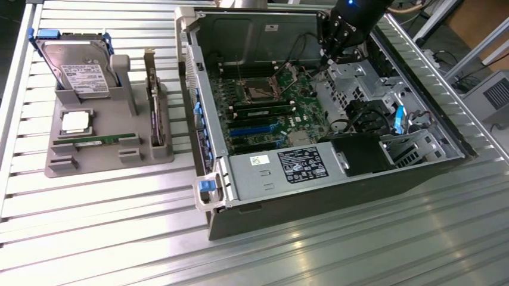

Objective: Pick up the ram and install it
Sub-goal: 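Press down the ram until it locks into place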

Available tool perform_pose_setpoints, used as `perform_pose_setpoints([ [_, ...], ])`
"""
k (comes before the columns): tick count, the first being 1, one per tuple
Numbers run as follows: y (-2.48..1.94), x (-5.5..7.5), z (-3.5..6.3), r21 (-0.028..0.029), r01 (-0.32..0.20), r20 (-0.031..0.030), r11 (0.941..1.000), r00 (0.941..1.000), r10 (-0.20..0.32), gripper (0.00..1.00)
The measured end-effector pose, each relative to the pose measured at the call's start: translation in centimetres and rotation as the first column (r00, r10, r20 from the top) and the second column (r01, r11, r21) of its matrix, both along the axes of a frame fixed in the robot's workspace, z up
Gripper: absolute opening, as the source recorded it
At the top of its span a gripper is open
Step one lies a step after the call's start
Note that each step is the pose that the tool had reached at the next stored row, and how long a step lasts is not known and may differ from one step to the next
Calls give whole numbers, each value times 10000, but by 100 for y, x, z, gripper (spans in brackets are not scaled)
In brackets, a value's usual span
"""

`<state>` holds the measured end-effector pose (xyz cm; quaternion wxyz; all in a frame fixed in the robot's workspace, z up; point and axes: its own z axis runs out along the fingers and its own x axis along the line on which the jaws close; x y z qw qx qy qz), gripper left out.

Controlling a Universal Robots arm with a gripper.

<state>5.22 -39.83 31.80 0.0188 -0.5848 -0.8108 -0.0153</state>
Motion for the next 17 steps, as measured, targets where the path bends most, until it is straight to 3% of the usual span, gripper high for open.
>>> perform_pose_setpoints([
  [2, 0, -1, 0, 1, -123, 0, 9999, 9999, 123, 10],
  [5, 0, -2, -2, 0, -1235, 0, 9923, 9923, 1235, 10],
  [9, 0, -2, -5, 1, -2594, 0, 9658, 9658, 2594, 10],
  [12, 0, -2, -6, 1, -3705, 0, 9288, 9288, 3705, 10],
  [17, 0, -2, -7, 1, -4714, 0, 8819, 8819, 4714, 10],
])
